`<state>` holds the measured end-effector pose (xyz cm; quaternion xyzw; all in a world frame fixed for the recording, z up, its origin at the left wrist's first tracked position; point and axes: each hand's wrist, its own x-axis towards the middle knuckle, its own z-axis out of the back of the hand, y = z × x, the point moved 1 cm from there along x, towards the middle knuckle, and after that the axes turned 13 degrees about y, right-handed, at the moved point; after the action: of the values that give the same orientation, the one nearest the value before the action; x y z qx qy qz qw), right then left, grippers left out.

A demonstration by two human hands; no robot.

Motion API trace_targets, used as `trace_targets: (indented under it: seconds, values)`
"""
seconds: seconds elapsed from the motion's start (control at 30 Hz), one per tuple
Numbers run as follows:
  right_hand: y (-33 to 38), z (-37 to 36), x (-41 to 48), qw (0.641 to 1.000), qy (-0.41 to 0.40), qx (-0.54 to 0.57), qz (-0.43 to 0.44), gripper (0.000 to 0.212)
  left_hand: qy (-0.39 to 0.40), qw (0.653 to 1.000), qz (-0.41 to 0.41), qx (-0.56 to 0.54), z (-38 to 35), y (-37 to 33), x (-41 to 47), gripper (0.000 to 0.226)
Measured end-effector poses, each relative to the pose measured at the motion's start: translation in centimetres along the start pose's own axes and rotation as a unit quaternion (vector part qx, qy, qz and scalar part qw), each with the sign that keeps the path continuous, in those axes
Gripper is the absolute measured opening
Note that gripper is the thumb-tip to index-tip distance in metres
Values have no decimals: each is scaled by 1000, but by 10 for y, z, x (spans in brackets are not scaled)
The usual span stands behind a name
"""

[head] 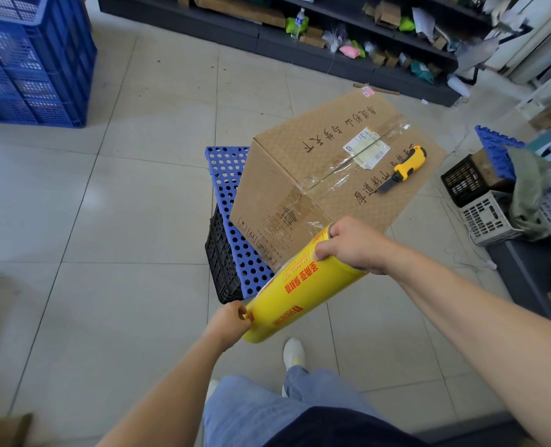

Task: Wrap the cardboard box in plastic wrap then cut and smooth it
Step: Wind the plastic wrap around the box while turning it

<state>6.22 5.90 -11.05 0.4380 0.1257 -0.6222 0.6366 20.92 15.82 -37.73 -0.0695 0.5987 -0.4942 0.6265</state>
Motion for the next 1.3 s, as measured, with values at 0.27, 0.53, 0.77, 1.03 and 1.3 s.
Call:
trace_targets:
  seconds: [0.27, 0.53, 0.77, 1.03, 1.3]
  values:
    - [5, 0, -1, 1000, 18, 15, 1, 18, -32, 997, 16, 70, -5, -15, 0, 25]
    - [5, 4, -5, 1000, -7, -31, -2, 43, -19, 997, 23, 68, 10, -14, -1, 17]
    - [4, 1, -9, 995, -15, -101, -5, 41, -66, 995, 42, 54, 32, -8, 9, 27]
    - [10, 1, -16, 992, -82, -91, -33, 49, -79, 995, 32, -53, 37, -13, 19, 35]
    - [24, -7, -16, 988, -108, -82, -68, 42, -22, 963, 68, -260, 49, -1, 8, 27]
